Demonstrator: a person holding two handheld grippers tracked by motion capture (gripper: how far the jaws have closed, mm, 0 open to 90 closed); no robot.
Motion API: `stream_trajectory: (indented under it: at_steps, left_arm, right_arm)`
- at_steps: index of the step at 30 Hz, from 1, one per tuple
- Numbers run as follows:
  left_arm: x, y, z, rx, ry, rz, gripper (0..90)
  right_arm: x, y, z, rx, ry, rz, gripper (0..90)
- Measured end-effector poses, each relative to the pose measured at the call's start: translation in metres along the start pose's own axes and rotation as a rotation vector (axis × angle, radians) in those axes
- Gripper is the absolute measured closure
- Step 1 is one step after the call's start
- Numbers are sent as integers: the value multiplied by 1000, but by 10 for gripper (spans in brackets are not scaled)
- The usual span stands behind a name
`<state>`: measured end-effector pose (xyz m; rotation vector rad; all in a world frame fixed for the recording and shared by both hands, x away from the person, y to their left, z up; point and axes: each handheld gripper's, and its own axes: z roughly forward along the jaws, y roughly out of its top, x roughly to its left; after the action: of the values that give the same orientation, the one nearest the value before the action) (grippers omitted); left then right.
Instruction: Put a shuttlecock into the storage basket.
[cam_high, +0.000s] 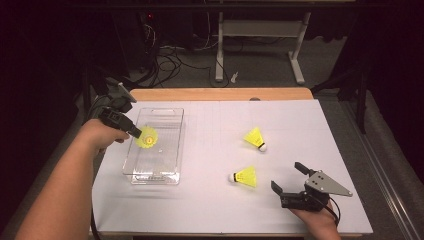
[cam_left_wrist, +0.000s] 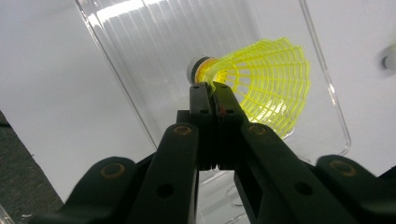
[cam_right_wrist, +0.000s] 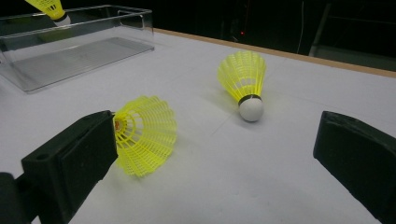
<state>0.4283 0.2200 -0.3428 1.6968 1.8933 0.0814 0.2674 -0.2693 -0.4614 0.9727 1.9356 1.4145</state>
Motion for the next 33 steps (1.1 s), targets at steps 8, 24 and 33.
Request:
stream_trajectory:
  at_steps: [8,24,33]
  left_arm:
    - [-5,3,2,-3,-1,8,888]
    - [10,9,10,-36,41,-34,888]
    - [19,6,21,-31,51,-46,887]
  right_arm:
    - [0,0,1,1,0,3,2]
    - [-1,0,0,-1,1,2,2]
    - [-1,0,0,1,2,1,2]
